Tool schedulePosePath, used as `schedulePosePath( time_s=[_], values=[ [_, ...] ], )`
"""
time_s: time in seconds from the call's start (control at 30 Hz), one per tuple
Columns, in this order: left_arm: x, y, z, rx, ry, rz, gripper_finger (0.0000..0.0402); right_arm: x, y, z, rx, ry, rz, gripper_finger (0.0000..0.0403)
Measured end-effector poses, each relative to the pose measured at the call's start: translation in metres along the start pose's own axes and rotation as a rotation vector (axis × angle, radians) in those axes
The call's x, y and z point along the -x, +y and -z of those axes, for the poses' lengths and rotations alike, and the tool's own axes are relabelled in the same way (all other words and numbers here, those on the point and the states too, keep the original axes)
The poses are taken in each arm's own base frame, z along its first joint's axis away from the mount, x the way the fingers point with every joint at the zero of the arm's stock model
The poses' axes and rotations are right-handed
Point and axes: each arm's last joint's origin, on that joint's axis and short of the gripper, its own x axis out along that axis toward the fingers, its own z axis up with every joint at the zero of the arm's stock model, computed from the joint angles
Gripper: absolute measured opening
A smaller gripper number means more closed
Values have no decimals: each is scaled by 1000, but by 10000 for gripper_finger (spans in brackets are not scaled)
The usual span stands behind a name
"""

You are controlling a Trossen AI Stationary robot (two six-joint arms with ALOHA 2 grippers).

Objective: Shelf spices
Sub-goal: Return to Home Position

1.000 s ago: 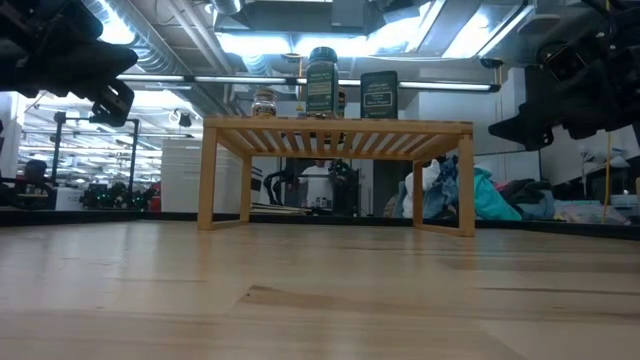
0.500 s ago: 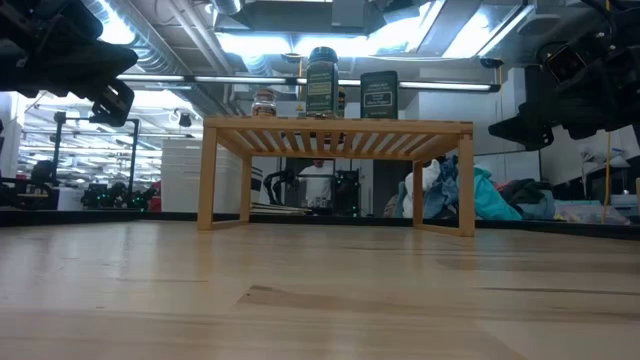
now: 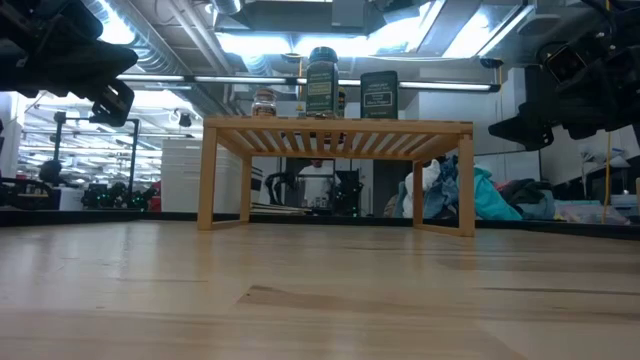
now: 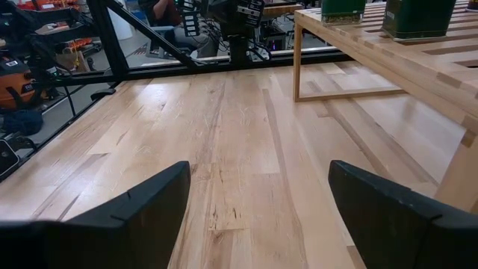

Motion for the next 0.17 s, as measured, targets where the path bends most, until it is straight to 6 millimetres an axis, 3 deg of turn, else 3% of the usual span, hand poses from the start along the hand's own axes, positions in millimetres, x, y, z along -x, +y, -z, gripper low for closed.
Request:
schedulePosePath(
  time_s=[0.17],
  values=[
    [0, 0, 0, 0, 0, 0, 0, 0, 0, 0, 0, 0, 0, 326]
  ],
)
